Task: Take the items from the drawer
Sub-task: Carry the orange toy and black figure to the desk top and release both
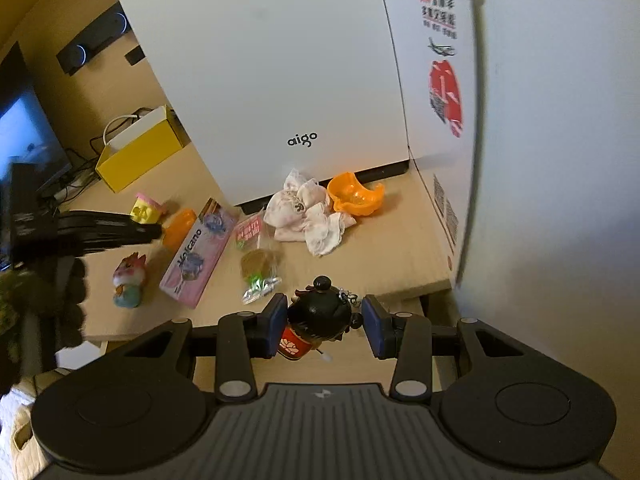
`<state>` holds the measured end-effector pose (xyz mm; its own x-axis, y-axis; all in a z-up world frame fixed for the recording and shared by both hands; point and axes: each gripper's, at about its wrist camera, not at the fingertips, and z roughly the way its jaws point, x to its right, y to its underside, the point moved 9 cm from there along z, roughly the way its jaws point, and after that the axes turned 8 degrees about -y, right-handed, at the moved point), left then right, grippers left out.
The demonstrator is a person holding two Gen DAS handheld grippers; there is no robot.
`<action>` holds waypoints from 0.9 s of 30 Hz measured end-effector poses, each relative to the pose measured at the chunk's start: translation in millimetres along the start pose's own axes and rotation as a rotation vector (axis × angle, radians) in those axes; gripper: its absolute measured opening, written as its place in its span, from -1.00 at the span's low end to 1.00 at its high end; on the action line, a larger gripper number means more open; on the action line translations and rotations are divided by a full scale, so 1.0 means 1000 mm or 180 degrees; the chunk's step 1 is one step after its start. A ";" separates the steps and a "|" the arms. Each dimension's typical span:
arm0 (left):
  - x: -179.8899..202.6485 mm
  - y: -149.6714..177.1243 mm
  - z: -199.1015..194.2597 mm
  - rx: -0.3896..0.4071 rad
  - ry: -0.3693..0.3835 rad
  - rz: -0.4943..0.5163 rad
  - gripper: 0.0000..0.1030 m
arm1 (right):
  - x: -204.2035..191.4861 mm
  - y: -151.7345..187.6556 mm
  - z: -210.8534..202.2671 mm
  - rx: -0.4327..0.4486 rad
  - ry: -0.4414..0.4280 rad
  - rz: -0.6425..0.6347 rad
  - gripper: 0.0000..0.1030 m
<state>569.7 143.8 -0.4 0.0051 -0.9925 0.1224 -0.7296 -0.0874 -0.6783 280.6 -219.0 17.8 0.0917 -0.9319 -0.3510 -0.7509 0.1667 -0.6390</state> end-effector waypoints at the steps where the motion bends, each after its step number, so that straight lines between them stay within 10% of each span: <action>1: -0.002 0.000 -0.011 0.0073 0.0015 0.0002 -0.71 | -0.001 -0.002 0.004 -0.0002 0.0000 -0.0006 -0.22; 7: -0.010 0.028 -0.073 0.0264 0.0143 -0.0017 -0.71 | -0.030 -0.025 0.029 0.0017 -0.0166 -0.0142 -0.21; 17: -0.025 0.136 -0.069 -0.0522 0.0211 -0.0096 -0.71 | -0.071 -0.059 0.108 -0.0115 -0.0149 -0.0586 -0.20; 27: -0.014 0.171 -0.066 -0.0794 0.0303 0.0116 -0.71 | -0.077 -0.052 0.112 -0.0087 0.0049 -0.0730 -0.17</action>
<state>399.9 148.8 -69.7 -0.0801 -0.9810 0.1768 -0.8742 -0.0161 -0.4854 385.7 -120.2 1.6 0.2523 -0.9492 -0.1882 -0.7291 -0.0586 -0.6819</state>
